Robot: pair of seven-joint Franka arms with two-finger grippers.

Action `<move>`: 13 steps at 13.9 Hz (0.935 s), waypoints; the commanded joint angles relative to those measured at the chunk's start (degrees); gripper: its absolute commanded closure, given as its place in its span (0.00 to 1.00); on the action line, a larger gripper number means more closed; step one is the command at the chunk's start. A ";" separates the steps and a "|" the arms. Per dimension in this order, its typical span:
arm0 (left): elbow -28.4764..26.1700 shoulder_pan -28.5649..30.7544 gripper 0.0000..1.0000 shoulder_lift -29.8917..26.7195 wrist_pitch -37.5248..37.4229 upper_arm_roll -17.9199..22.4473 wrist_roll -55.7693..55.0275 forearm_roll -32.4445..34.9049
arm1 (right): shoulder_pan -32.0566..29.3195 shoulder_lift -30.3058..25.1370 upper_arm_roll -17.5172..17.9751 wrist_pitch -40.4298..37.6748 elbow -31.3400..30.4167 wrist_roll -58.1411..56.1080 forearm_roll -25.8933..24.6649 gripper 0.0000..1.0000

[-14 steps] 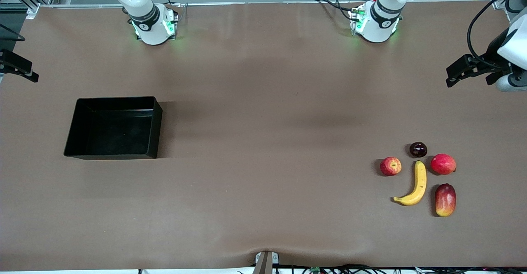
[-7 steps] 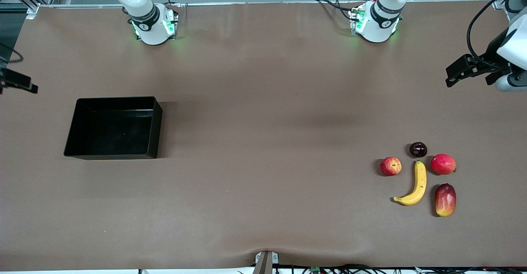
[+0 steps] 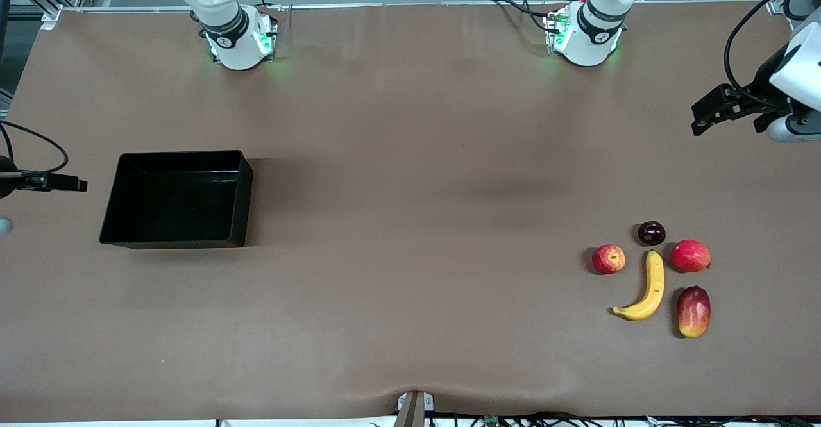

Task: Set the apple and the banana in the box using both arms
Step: 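Push the black box toward the fruit with the right gripper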

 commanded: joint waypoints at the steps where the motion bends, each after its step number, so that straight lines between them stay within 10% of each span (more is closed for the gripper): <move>1: 0.23 -0.10 0.00 -0.16 -0.56 -0.10 -0.32 -0.41 | -2.33 3.43 0.87 2.80 -1.36 -0.15 2.49 0.00; 5: 0.32 -0.36 0.00 -0.08 -0.38 -0.19 -0.41 -0.32 | -0.41 4.76 0.87 8.52 -4.96 -4.10 -6.26 0.00; 12: 0.23 -0.45 0.00 -0.07 -0.21 -0.45 -0.50 -0.23 | -7.16 4.76 1.13 33.21 -24.90 -9.90 -6.02 0.00; 13: 0.31 -0.36 0.00 -0.07 -0.21 -0.63 -0.50 -0.23 | -7.78 4.76 1.31 33.93 -26.32 -9.82 -5.93 0.37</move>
